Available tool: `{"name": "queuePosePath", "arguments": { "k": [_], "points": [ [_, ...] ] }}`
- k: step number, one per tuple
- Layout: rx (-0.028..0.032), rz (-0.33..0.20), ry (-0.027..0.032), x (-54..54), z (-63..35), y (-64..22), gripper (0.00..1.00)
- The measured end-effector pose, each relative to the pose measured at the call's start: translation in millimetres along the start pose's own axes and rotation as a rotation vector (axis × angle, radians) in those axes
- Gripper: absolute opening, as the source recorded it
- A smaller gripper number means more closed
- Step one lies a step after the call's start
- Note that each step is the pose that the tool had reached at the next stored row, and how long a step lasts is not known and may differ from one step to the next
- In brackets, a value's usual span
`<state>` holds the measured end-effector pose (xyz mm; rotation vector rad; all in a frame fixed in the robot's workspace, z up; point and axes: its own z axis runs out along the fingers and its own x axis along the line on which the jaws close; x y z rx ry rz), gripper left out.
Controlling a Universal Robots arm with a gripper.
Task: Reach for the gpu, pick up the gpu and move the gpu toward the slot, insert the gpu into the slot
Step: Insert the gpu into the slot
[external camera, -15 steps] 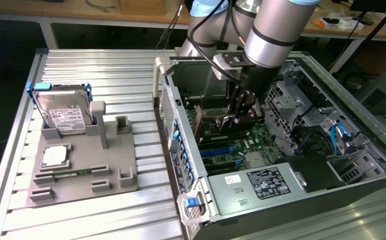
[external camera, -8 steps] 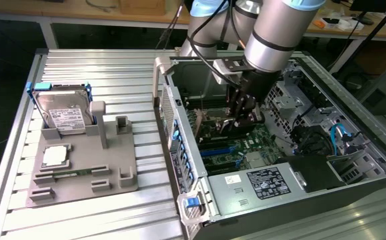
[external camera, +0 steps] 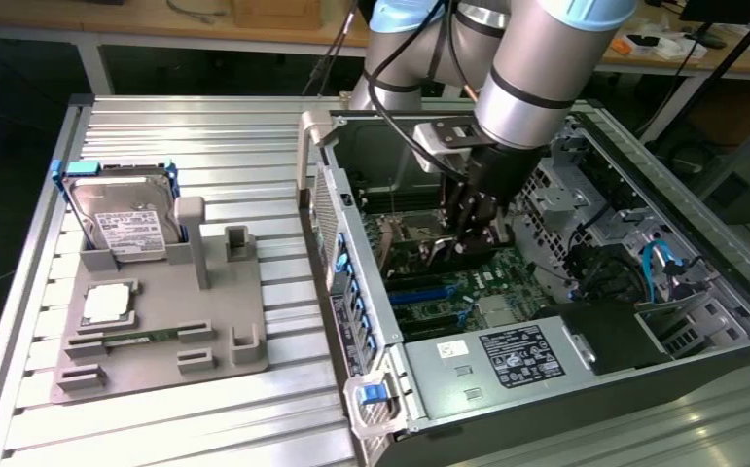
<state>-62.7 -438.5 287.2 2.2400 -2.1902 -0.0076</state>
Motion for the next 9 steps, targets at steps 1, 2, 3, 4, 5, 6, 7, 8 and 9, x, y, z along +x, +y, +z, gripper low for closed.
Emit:
{"name": "queuePosePath", "arguments": {
  "k": [1,2,3,4,5,6,7,8,9],
  "points": [
    [0.0000,0.003,0.0000,0.1,0.5,0.0,0.27],
    [0.0000,0.007,0.0000,0.2,1.1,0.0,0.27],
    [0.0001,0.011,0.0000,0.2,1.6,0.0,0.27],
    [0.0000,0.015,0.0000,0.3,2.1,0.0,0.27],
    [0.0001,0.017,0.0000,0.5,2.5,0.0,0.27],
    [0.0001,0.019,0.0000,0.7,2.6,0.0,0.27],
    [0.0001,0.019,0.0000,0.6,2.6,0.0,0.27],
    [0.0001,0.019,0.0000,0.6,2.6,0.0,0.27],
    [0.0001,0.019,0.0000,0.6,2.6,0.0,0.27]
  ]
}}
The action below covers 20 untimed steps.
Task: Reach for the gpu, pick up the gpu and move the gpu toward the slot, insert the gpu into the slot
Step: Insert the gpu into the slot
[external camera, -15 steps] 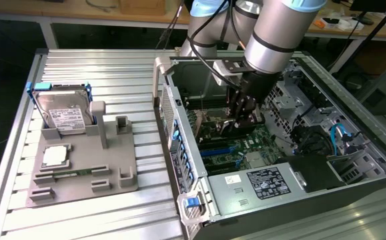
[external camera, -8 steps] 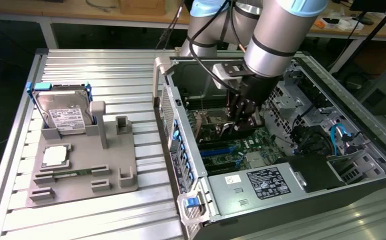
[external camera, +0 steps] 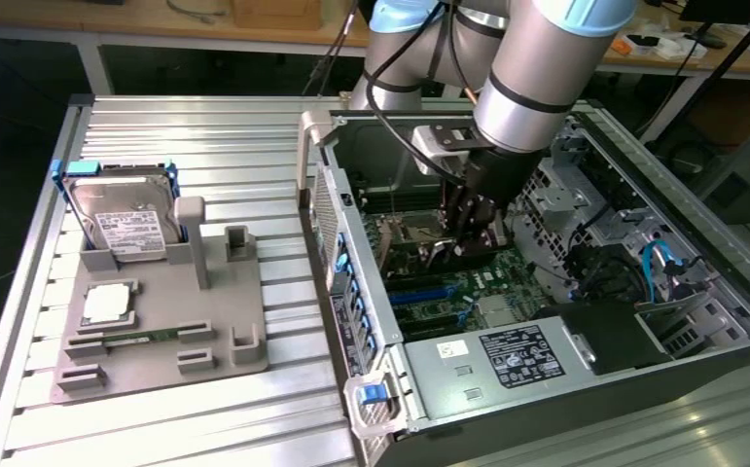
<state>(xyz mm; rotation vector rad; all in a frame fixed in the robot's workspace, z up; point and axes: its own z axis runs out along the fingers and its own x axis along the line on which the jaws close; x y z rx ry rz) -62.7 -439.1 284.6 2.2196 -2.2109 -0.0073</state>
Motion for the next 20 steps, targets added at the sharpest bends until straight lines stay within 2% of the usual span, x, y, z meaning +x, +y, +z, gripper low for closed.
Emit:
{"name": "queuePosePath", "arguments": {
  "k": [9,14,20],
  "points": [
    [0.0000,0.000,0.0000,9.2,0.6,0.1,0.27],
    [0.0001,0.000,-0.0001,10.5,4.9,3.3,0.27],
    [0.0074,0.000,-0.0001,10.6,13.4,9.9,0.27]
  ]
}}
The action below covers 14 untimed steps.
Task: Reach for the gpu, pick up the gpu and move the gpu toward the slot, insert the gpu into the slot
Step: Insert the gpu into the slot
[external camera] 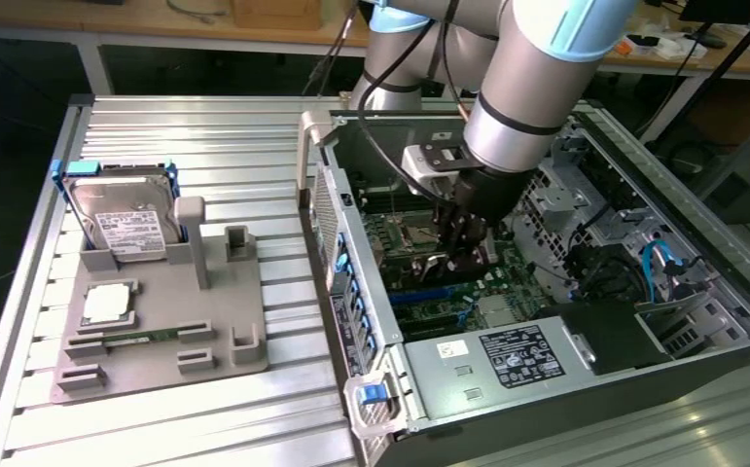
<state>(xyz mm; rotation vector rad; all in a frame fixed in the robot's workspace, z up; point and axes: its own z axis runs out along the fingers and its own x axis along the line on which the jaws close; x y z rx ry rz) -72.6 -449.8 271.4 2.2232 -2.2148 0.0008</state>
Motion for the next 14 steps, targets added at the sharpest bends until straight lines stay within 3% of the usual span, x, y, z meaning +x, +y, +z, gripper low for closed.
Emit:
{"name": "queuePosePath", "arguments": {
  "k": [5,14],
  "points": [
    [0.0062,0.000,0.0001,0.1,3.6,5.0,0.27],
    [0.0066,0.000,0.0001,0.0,6.7,11.6,0.27]
  ]
}}
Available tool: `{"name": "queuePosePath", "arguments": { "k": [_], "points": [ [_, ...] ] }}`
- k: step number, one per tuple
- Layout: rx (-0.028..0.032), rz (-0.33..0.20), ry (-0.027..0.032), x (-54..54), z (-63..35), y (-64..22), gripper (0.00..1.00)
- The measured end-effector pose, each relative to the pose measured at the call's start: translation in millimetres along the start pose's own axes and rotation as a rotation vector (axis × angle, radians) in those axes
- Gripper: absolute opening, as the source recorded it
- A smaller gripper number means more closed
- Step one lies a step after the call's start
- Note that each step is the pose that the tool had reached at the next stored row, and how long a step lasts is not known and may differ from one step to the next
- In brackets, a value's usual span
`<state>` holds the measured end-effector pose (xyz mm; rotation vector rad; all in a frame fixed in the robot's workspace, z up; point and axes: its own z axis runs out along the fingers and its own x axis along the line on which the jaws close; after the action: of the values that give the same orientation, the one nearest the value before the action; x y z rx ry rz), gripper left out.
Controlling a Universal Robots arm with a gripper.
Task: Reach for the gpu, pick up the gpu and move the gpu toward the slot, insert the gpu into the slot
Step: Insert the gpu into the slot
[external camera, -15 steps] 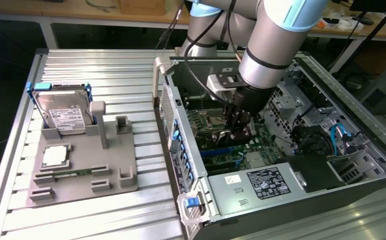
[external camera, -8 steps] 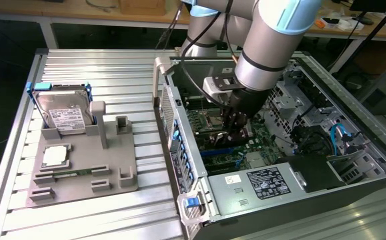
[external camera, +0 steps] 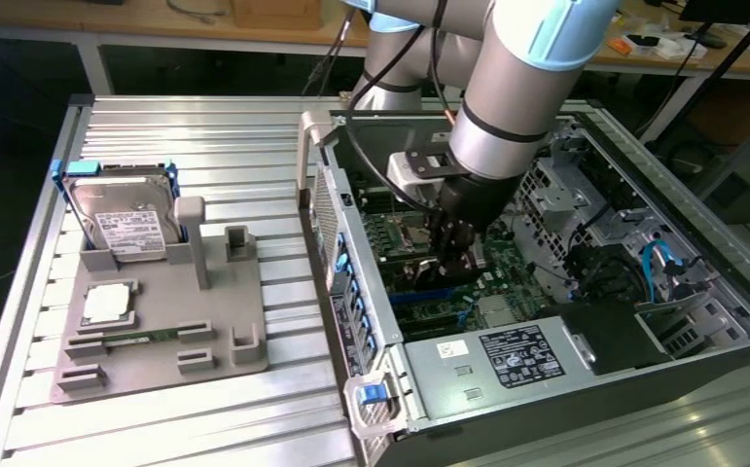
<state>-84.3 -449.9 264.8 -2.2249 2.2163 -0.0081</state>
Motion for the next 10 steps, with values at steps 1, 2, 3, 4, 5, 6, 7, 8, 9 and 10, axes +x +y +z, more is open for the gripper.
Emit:
{"name": "queuePosePath", "arguments": {
  "k": [1,2,3,4,5,6,7,8,9,10],
  "points": [
    [-0.0001,0.000,0.0001,0.0,0.2,0.5,0.27],
    [-0.0001,0.000,0.0000,0.0,0.3,0.6,0.27],
    [-0.0001,0.000,0.0000,0.0,0.4,0.7,0.27],
    [-0.0001,0.000,0.0000,0.0,0.4,0.7,0.27],
    [-0.0001,0.000,0.0000,0.0,0.4,0.7,0.27],
    [-0.0003,0.000,-0.0001,0.0,0.4,0.7,0.27],
    [-0.0016,0.000,-0.0021,0.0,0.4,1.3,0.27],
    [-0.0023,0.000,-0.0034,0.0,0.4,2.0,0.27],
    [-0.0028,0.000,-0.0044,0.0,0.4,2.5,0.27],
    [-0.0034,0.000,-0.0054,0.0,0.4,3.1,0.27]
  ]
}}
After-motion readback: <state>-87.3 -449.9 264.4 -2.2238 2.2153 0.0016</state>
